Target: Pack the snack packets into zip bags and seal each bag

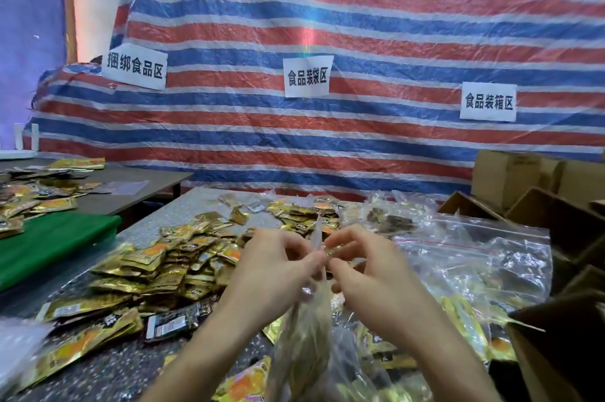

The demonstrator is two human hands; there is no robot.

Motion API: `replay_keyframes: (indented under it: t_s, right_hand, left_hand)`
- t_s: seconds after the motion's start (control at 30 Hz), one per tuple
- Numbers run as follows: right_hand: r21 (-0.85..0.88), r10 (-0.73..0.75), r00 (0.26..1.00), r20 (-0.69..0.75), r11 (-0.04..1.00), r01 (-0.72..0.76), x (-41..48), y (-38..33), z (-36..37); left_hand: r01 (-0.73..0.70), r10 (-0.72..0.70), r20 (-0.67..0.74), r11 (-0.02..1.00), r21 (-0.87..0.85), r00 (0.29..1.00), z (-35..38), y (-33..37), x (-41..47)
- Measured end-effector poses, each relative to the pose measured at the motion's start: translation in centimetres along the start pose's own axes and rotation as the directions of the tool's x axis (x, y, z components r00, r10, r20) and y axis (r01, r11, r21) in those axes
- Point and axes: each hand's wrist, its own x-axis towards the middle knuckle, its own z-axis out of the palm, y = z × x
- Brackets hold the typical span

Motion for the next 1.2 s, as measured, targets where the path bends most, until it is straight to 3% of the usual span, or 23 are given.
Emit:
replay_keyframes:
  t_s: [0.27,0.43,0.57,0.63,0.7,0.77,0.97,1.03,1.2]
  right_hand:
    - [-0.099,0.064,0.998,-0.01,0.993,-0.065,-0.5,-0.5,-0.8]
    - [-0.071,0.109,0.979,-0.173,0.99,-0.123,-1.2,-0.8,-2.0]
    - [-0.001,0.123,0.959,-0.256,0.992,-0.127,-2.4,-1.3,-3.9]
    - [0.004,0.156,0.941,-0.301,0.987,-0.162,-3.1,-1.3,-5.0]
    - [-0.025,0.222,0.927,-0.302,0.97,-0.241,-3.7,-1.1,-5.7]
    - [-0.081,0.303,0.917,-0.259,0.939,-0.333,-4.1,-0.7,-5.8]
    - [-0.152,0.39,0.907,-0.161,0.898,-0.413,-5.3,0.4,-5.5]
    - [-0.17,0.379,0.913,-0.15,0.9,-0.402,-5.2,0.5,-5.2]
    - [-0.211,0.333,0.941,-0.053,0.918,-0.336,-4.9,1.1,-3.7]
  left_hand:
    - [0.088,-0.098,-0.047,0.98,-0.181,0.994,2.7,-1.0,0.4]
    - [-0.097,0.139,-0.177,0.969,0.227,0.974,5.1,0.7,1.0]
    - [-0.225,0.297,-0.207,0.923,0.312,0.932,7.9,3.7,1.8]
    - [-0.207,0.247,-0.101,0.93,0.303,0.964,9.8,4.2,2.2]
    - [-0.21,0.178,0.126,0.922,0.325,0.976,11.9,3.6,1.8]
    - [-0.26,0.133,0.314,0.875,0.408,0.94,13.3,2.6,0.6]
    - [-0.415,0.136,0.534,0.793,0.446,0.835,12.8,1.3,-1.7]
    - [-0.383,0.138,0.549,0.85,0.361,0.824,11.7,1.1,-2.5]
    - [-0.242,0.133,0.423,0.946,0.217,0.897,9.1,-0.5,-4.3]
